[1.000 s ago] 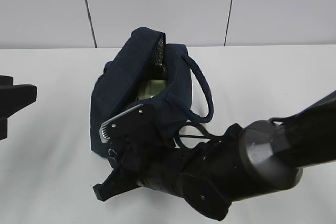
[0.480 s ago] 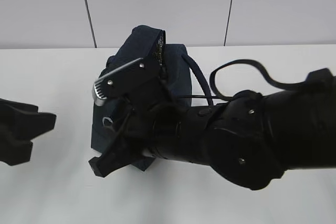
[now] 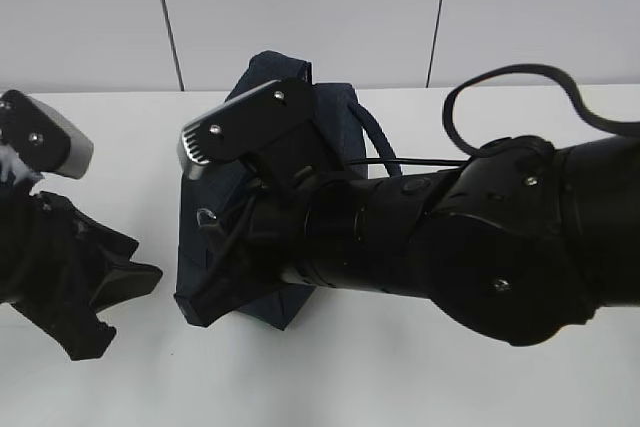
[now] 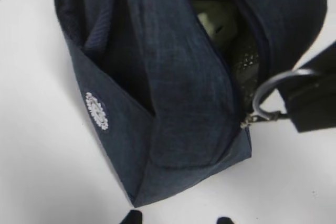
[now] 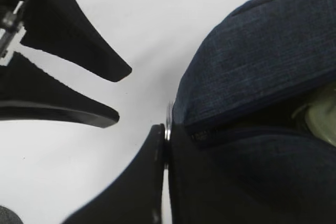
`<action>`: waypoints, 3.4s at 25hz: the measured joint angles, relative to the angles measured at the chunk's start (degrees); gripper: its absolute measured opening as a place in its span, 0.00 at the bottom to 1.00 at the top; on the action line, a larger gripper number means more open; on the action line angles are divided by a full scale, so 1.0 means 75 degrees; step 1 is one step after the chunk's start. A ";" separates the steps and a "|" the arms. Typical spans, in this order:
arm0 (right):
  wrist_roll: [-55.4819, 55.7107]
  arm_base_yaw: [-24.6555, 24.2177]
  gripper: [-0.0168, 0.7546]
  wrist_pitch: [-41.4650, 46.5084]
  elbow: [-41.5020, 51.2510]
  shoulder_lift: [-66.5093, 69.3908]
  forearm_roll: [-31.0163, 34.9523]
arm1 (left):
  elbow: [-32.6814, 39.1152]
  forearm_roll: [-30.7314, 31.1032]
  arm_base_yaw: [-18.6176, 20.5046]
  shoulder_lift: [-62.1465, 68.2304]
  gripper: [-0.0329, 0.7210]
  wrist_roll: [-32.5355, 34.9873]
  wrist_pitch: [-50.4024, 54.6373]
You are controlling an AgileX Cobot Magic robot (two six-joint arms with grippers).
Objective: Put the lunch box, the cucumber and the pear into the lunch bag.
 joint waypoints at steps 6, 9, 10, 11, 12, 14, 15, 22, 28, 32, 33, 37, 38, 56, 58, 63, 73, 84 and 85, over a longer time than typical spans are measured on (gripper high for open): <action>0.0000 0.0000 0.03 0.0106 0.0000 -0.0010 0.0000 | -0.0007 -0.2303 0.0000 0.0456 0.53 0.2723 0.0156; 0.0000 0.0000 0.03 0.0121 0.0000 -0.0017 0.0000 | -0.0009 -0.3262 0.0000 0.0684 0.56 0.3941 0.0333; 0.0000 0.0000 0.03 0.0121 0.0000 -0.0017 0.0000 | -0.0009 -0.3445 0.0000 0.0764 0.56 0.4260 0.0438; 0.0000 0.0000 0.03 0.0136 0.0000 -0.0029 0.0000 | -0.0009 -0.3654 0.0000 0.0859 0.56 0.4492 0.0522; 0.0000 0.0000 0.03 0.0136 0.0000 -0.0029 0.0000 | -0.0015 -0.3874 0.0000 0.0960 0.56 0.4492 0.0522; 0.0000 0.0000 0.03 0.0148 0.0000 -0.0029 0.0000 | -0.0023 -0.4244 0.0000 0.1152 0.57 0.4497 0.0507; 0.0000 0.0000 0.03 0.0153 0.0000 -0.0029 0.0000 | -0.0023 -0.4395 0.0000 0.1243 0.57 0.4497 0.0485; 0.0000 0.0000 0.03 0.0214 0.0000 -0.0029 0.0000 | -0.0054 -0.4647 0.0000 0.1436 0.57 0.4507 0.0572; 0.0000 0.0000 0.03 0.0247 0.0000 -0.0029 0.0000 | -0.0317 -0.4647 0.0000 0.1608 0.57 0.4509 0.0641; 0.0000 0.0000 0.03 0.0274 0.0000 -0.0029 0.0000 | -0.0461 -0.4647 0.0000 0.1916 0.41 0.4509 0.0819; 0.0000 0.0000 0.03 0.0274 0.0000 -0.0029 0.0000 | -0.0478 -0.4647 0.0000 0.1969 0.29 0.4509 0.0850; 0.0000 0.0000 0.03 0.0386 -0.0079 -0.0029 0.0000 | -0.0484 -0.4647 0.0000 0.1990 0.06 0.4509 0.0895; 0.0000 0.0000 0.03 0.0421 -0.0164 -0.0029 0.0000 | -0.0484 -0.4647 0.0000 0.1990 0.04 0.4509 0.0898; -0.0200 -0.1626 0.03 0.1447 -0.1933 -0.0029 0.0000 | -0.0368 -0.4654 0.0000 0.1990 0.03 0.4509 0.1041; -0.0212 -0.1908 0.03 0.1516 -0.2170 0.0070 0.0000 | -0.0265 -0.4654 0.0000 0.1990 0.03 0.4509 0.1109; -0.0212 -0.2375 0.03 0.2052 -0.3157 0.0791 -0.0020 | -0.0123 -0.4654 0.0000 0.1990 0.03 0.4509 0.1206; -0.0212 -0.3510 0.03 0.3741 -0.6074 0.3055 0.0200 | -0.0098 -0.4654 0.0000 0.1983 0.03 0.4509 0.1222; -0.0305 -0.3813 0.03 0.4754 -0.7634 0.4369 0.0881 | -0.0081 -0.4654 0.0000 0.1818 0.19 0.4509 0.1269; -0.0313 -0.3813 0.03 0.4798 -0.7676 0.4369 0.0900 | -0.0054 -0.4654 0.0000 0.1643 0.28 0.4509 0.1315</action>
